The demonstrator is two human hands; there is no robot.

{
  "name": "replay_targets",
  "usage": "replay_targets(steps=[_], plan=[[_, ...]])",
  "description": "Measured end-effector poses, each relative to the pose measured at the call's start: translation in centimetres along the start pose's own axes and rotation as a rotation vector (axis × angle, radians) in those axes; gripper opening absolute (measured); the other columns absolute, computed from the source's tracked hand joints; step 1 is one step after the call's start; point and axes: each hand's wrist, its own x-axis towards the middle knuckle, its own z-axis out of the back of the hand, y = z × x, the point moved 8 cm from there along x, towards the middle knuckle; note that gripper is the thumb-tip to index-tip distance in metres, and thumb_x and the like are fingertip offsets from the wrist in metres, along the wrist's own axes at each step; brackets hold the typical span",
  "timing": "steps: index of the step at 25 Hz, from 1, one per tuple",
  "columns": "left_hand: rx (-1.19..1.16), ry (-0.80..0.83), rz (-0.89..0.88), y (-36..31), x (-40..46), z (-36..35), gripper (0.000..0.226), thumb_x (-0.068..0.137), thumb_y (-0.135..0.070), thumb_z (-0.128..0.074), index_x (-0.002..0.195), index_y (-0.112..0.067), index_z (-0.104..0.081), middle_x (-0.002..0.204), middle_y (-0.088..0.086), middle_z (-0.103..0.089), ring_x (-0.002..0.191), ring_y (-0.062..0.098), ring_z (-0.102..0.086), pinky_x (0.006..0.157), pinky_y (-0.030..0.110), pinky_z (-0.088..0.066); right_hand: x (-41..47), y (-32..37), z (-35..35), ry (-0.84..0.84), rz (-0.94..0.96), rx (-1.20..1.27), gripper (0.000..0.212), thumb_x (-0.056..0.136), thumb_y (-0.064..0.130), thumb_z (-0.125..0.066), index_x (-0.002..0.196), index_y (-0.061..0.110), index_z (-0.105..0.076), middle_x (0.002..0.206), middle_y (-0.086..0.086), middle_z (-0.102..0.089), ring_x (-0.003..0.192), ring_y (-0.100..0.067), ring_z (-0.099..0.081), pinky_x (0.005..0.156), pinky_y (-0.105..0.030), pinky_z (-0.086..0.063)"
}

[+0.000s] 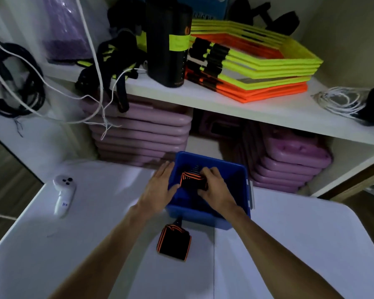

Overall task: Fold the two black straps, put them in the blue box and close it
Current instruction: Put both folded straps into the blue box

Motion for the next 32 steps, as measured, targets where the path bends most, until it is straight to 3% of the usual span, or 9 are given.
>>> replay_targets(steps=[9, 14, 17, 19, 22, 26, 28, 30, 32], plan=[[-0.139, -0.019, 0.002, 1.7, -0.5, -0.9, 0.065, 0.087, -0.031, -0.051, 0.147, -0.016, -0.032, 0.151, 0.004, -0.039, 0.138, 0.015, -0.037, 0.113, 0.030, -0.032, 5.8, -3.1, -5.9, 0.093, -0.058, -0.119, 0.056, 0.086, 0.004, -0.062, 0.134, 0.015, -0.035, 0.131, -0.016, -0.043, 0.109, -0.039, -0.054, 0.095, -0.049, -0.044], [-0.142, -0.028, -0.043, 0.7, -1.0, -0.1, 0.060, 0.093, -0.034, -0.048, 0.147, -0.018, -0.031, 0.151, 0.000, -0.039, 0.138, 0.010, -0.036, 0.113, 0.028, -0.033, 4.8, -2.8, -4.3, 0.072, -0.089, -0.101, 0.093, 0.074, 0.019, -0.081, 0.144, 0.029, -0.021, 0.131, -0.012, -0.044, 0.115, -0.035, -0.049, 0.086, -0.049, -0.048], [-0.168, -0.056, -0.058, -0.5, -1.9, 0.3, 0.054, 0.096, -0.031, -0.049, 0.146, -0.017, -0.033, 0.145, -0.007, -0.040, 0.131, 0.002, -0.039, 0.105, 0.010, -0.030, 2.1, -2.2, -2.0, 0.006, -0.130, -0.045, 0.104, 0.077, 0.034, -0.080, 0.153, 0.034, -0.008, 0.136, -0.007, -0.039, 0.121, -0.029, -0.042, 0.089, -0.047, -0.046], [-0.158, -0.078, -0.039, -0.7, -2.4, 0.4, 0.053, 0.096, -0.026, -0.052, 0.145, -0.016, -0.034, 0.139, -0.007, -0.044, 0.125, 0.006, -0.043, 0.099, 0.004, -0.027, -0.2, -2.0, -1.0, -0.032, -0.157, 0.034, 0.095, 0.082, 0.039, -0.075, 0.153, 0.033, -0.013, 0.136, -0.005, -0.038, 0.123, -0.025, -0.042, 0.095, -0.045, -0.047], [-0.139, -0.084, -0.043, -0.5, -3.1, 0.4, 0.050, 0.097, -0.026, -0.049, 0.144, -0.016, -0.036, 0.141, 0.006, -0.050, 0.122, 0.019, -0.051, 0.099, 0.018, -0.037, -4.8, 0.1, 0.5, -0.162, -0.069, 0.145, 0.065, 0.089, 0.040, -0.067, 0.145, 0.031, -0.035, 0.133, 0.001, -0.044, 0.118, -0.015, -0.049, 0.096, -0.034, -0.048], [-0.116, -0.086, -0.004, 0.1, -3.4, 0.2, 0.045, 0.098, -0.026, -0.046, 0.142, -0.015, -0.040, 0.133, 0.008, -0.057, 0.111, 0.026, -0.060, 0.092, 0.033, -0.049, -13.3, 3.2, -1.8, -0.283, 0.053, 0.281, 0.026, 0.095, 0.034, -0.060, 0.120, 0.033, -0.053, 0.104, 0.018, -0.050, 0.094, 0.005, -0.051, 0.079, -0.014, -0.043], [-0.093, -0.071, -0.001, 0.1, -3.2, 0.0, 0.045, 0.098, -0.024, -0.046, 0.141, -0.013, -0.040, 0.132, 0.009, -0.058, 0.112, 0.028, -0.059, 0.094, 0.036, -0.049, -15.6, 2.9, -6.2, -0.114, 0.032, 0.215, 0.045, 0.089, 0.041, -0.065, 0.129, 0.041, -0.043, 0.123, 0.017, -0.045, 0.111, 0.004, -0.044, 0.090, -0.021, -0.044], [-0.072, -0.054, -0.008, 0.2, -3.0, -0.1, 0.046, 0.098, -0.025, -0.046, 0.142, -0.013, -0.039, 0.136, 0.010, -0.055, 0.117, 0.029, -0.057, 0.098, 0.040, -0.048, -16.2, 1.2, -11.0, 0.052, 0.011, 0.053, 0.086, 0.079, 0.048, -0.070, 0.148, 0.042, -0.020, 0.155, 0.007, -0.019, 0.138, -0.010, -0.022, 0.107, -0.029, -0.036], [-0.052, -0.032, -0.005, 0.5, -2.9, -0.4, 0.048, 0.098, -0.027, -0.044, 0.143, -0.013, -0.038, 0.139, 0.011, -0.053, 0.121, 0.029, -0.055, 0.100, 0.043, -0.047, -15.7, 0.6, -13.6, 0.095, 0.023, -0.132, 0.099, 0.078, 0.046, -0.073, 0.153, 0.034, -0.010, 0.163, -0.002, -0.005, 0.146, -0.021, -0.012, 0.109, -0.040, -0.035]])
